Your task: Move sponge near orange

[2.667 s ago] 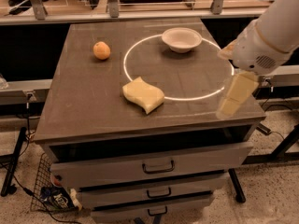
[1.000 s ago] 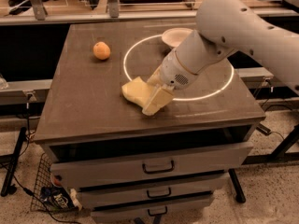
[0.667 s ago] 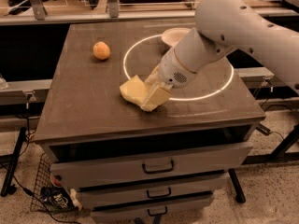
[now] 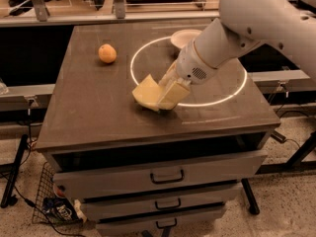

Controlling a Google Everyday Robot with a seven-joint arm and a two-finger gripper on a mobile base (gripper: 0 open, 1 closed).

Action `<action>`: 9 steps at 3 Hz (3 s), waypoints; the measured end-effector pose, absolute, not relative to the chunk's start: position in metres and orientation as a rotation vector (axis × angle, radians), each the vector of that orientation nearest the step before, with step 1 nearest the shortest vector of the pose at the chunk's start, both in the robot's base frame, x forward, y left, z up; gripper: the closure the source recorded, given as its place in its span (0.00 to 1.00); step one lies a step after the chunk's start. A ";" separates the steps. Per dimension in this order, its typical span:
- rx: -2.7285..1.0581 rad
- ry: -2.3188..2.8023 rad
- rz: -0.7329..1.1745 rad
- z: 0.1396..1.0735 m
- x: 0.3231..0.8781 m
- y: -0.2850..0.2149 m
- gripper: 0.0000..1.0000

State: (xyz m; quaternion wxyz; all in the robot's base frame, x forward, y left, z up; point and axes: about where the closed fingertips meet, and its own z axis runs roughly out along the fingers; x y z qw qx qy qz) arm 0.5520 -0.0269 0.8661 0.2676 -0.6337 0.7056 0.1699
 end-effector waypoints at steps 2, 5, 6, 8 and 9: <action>-1.729 1.845 0.412 0.876 0.576 -0.013 1.00; -1.726 1.739 0.290 0.880 0.717 0.026 1.00; -1.688 1.767 0.293 0.871 0.731 0.027 0.86; -1.621 1.804 0.267 0.874 0.730 0.020 0.32; -1.613 1.803 0.255 0.879 0.727 0.018 0.09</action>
Offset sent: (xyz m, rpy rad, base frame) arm 0.0694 0.0362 0.0328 -0.0015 -0.1659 0.0643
